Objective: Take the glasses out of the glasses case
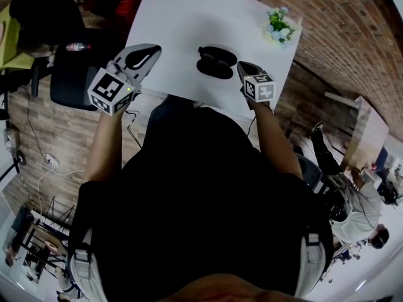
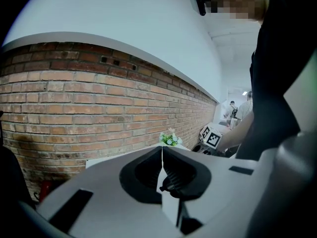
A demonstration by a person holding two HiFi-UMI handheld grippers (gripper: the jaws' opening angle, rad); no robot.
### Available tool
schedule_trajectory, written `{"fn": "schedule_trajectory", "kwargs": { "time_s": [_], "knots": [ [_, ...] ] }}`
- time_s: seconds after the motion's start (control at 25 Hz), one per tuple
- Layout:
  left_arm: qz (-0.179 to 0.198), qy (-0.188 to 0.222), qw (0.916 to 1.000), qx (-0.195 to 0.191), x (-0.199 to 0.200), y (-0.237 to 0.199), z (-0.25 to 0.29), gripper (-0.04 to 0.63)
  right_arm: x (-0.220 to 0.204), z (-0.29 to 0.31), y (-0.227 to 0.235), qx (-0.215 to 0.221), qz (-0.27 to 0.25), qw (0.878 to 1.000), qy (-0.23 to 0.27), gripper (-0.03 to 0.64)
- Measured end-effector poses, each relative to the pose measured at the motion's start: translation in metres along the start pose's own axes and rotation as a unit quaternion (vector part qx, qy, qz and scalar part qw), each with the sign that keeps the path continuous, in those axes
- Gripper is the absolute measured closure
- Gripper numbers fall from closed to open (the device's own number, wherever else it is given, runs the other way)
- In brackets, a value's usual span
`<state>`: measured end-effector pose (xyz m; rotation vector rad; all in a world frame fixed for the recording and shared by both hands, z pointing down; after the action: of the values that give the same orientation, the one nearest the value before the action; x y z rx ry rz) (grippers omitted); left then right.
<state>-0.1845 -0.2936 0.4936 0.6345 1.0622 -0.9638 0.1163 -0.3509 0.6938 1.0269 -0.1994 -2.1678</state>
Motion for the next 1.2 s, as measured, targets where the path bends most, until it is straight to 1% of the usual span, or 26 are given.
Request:
{"fn": "schedule_trajectory", "kwargs": {
  "time_s": [0.36,0.68,1.08,1.2],
  "knots": [
    [-0.010,-0.010,0.9998,0.012,-0.006,-0.010,0.005,0.583,-0.004,0.021,0.004,0.020,0.004,1.000,-0.023,0.601],
    [-0.014,-0.006,0.9997,0.019,-0.011,-0.021,0.001,0.583,-0.001,0.040,0.002,0.025,-0.010,0.999,-0.044,0.601],
    [-0.028,-0.022,0.9988,0.032,-0.020,-0.031,0.001,0.583,-0.005,0.066,0.003,0.036,-0.016,0.997,-0.069,0.600],
    [-0.032,-0.023,0.9986,0.035,-0.022,-0.037,0.000,0.583,-0.004,0.075,0.000,0.044,-0.018,0.996,-0.079,0.591]
  ]
}}
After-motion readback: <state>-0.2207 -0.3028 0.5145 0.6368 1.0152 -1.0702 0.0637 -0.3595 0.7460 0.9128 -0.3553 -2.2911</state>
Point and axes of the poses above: the fingertips, and each gripper's own axes: z forward along the fingers, y to its right, x out of its top, the point moved 4 cm from there along -z, backward along the fingers, and after that the axes turned 14 degrees about x, right-handed, at the moved point
